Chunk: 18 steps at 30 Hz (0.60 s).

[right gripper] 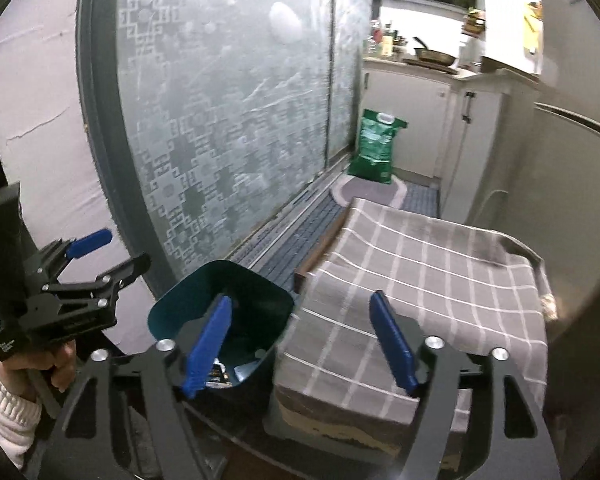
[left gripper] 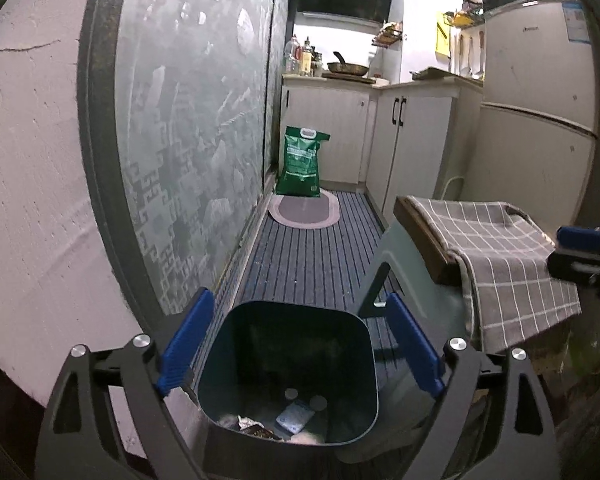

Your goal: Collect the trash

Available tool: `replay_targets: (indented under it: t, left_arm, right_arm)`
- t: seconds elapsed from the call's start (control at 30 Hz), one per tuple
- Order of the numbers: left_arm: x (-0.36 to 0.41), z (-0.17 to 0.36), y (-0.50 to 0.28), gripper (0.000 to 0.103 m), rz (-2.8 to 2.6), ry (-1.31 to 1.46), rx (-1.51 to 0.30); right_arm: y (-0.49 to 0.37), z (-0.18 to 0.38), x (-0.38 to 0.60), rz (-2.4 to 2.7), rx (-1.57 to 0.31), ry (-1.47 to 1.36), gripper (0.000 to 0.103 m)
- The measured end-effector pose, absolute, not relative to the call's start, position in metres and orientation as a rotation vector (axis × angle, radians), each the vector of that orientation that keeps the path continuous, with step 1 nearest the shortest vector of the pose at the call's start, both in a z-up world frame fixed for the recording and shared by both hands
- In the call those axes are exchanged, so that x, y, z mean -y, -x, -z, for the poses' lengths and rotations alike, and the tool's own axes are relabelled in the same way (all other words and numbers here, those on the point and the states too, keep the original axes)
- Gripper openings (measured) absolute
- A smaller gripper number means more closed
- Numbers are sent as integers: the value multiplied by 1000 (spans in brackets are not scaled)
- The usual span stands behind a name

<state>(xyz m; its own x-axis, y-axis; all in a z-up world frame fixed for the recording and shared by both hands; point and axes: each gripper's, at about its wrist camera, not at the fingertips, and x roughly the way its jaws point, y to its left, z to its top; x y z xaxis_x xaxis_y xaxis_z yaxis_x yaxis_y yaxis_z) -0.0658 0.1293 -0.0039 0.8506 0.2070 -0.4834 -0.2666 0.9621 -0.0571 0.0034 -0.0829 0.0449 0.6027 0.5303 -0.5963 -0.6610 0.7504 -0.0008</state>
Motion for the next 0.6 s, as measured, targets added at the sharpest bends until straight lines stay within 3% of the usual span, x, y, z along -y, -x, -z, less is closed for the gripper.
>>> replay_targets:
  t: [0.23, 0.6]
  left_arm:
    - [-116, 8, 73, 100, -253, 114, -496]
    - [-103, 10, 76, 100, -260, 111, -514]
  right_arm:
    - [12, -36, 114, -646, -597, 198, 99]
    - [17, -35, 133, -594, -593, 149, 99]
